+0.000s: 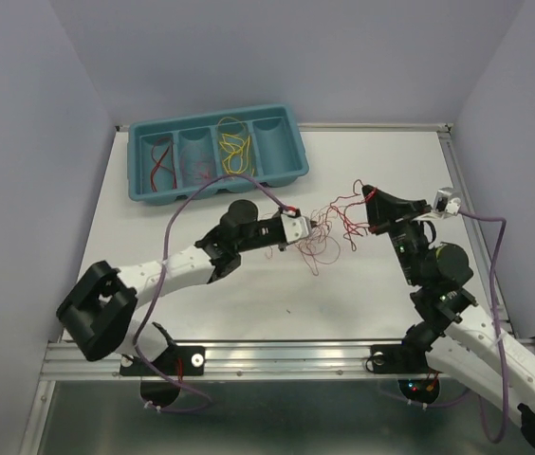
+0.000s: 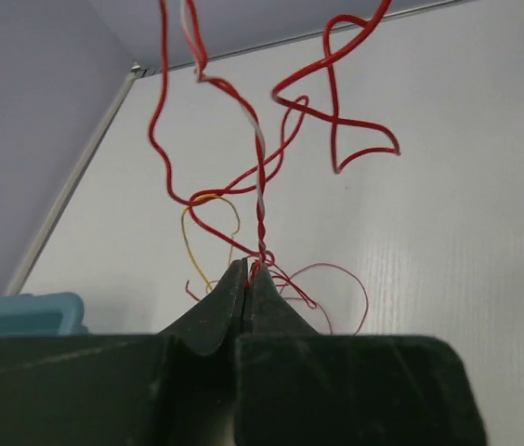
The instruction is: Untangle the cables
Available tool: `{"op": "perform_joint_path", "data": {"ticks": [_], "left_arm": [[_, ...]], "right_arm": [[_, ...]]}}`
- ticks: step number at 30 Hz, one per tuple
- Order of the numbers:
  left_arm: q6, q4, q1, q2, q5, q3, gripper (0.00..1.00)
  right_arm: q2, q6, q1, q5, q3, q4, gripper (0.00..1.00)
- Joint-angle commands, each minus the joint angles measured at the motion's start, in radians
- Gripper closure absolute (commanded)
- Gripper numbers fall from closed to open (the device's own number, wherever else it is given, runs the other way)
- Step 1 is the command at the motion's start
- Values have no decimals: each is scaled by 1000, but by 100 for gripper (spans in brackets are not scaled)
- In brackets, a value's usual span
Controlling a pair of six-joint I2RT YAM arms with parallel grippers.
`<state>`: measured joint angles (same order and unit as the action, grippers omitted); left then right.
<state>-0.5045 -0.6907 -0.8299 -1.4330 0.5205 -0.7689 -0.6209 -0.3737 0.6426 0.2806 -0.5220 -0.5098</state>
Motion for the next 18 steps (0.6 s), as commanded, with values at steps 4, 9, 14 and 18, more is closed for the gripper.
{"op": "perform_joint_path", "data": {"ticks": [4, 9, 14, 18], "left_arm": [[46, 371, 2, 371, -241, -227, 100], [63, 568, 72, 624, -688, -279, 100], [-17, 592, 101, 759, -890, -311, 100], [-71, 605, 101, 810, -1032, -337, 100]], "right_arm": [[-25, 32, -3, 463, 34, -68, 99], [21, 39, -3, 767, 83, -67, 99], [84, 27, -3, 793, 109, -67, 99], [89, 10, -3, 848, 114, -65, 99]]}}
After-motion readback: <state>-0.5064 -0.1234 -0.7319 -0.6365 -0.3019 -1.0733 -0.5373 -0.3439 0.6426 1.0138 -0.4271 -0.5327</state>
